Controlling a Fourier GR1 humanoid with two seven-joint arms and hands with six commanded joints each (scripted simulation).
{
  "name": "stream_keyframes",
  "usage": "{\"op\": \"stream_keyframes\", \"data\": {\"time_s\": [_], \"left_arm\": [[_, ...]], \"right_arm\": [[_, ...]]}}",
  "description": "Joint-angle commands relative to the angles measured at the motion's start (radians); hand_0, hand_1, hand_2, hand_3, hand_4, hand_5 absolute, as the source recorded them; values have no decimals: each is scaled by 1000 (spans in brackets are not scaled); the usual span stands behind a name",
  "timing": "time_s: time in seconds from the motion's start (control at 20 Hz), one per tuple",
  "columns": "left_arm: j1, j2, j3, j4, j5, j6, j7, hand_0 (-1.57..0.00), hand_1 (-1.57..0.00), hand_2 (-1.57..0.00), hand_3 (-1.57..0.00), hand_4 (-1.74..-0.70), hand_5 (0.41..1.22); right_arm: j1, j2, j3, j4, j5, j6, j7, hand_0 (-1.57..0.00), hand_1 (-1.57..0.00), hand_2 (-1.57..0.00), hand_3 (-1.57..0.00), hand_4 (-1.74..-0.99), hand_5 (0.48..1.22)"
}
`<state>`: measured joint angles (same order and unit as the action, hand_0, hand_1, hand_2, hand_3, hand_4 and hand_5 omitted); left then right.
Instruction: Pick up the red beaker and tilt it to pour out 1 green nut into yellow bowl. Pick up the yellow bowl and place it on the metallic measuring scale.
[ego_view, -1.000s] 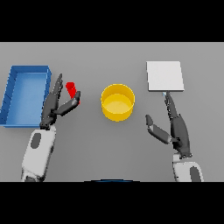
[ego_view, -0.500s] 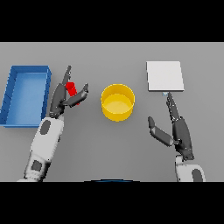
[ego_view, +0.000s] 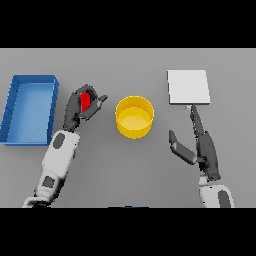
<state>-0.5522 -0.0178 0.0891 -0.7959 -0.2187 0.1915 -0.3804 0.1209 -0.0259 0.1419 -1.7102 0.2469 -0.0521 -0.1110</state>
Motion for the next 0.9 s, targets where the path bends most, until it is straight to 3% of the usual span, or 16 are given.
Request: {"op": "stream_keyframes", "data": {"time_s": [0.0,0.05,0.15,0.3,0.55,0.85], "left_arm": [[0,-1,4,5,6,-1,-13,-1162,-1176,-1173,-997,-1601,1073],[-2,0,8,7,10,0,-13,-1244,-1255,-1253,-1111,-1572,1103],[5,-9,11,-3,18,11,-21,-1361,-1369,-1367,-1277,-1633,1125],[4,7,10,-35,23,14,24,-1464,-1467,-1467,-1420,-1686,1129],[-12,53,-50,-129,-30,4,87,-1536,-1537,-1537,-1522,-1723,1127],[-62,173,-252,-222,-256,-52,239,-1559,-1560,-1560,-1555,-1735,1132]], "right_arm": [[3,-1,-2,-4,-2,0,-2,1,1,1,1,-1233,688],[2,4,3,-4,0,-2,-6,1,1,1,1,-1233,686],[-11,2,-4,5,0,-6,-1,1,1,1,1,-1219,680],[1,4,12,-2,28,-16,-10,1,1,1,1,-1186,670],[-22,-5,3,27,51,-34,-10,1,1,1,1,-1116,656],[-3,-17,3,2,52,-29,-19,1,1,1,1,-1092,663]]}}
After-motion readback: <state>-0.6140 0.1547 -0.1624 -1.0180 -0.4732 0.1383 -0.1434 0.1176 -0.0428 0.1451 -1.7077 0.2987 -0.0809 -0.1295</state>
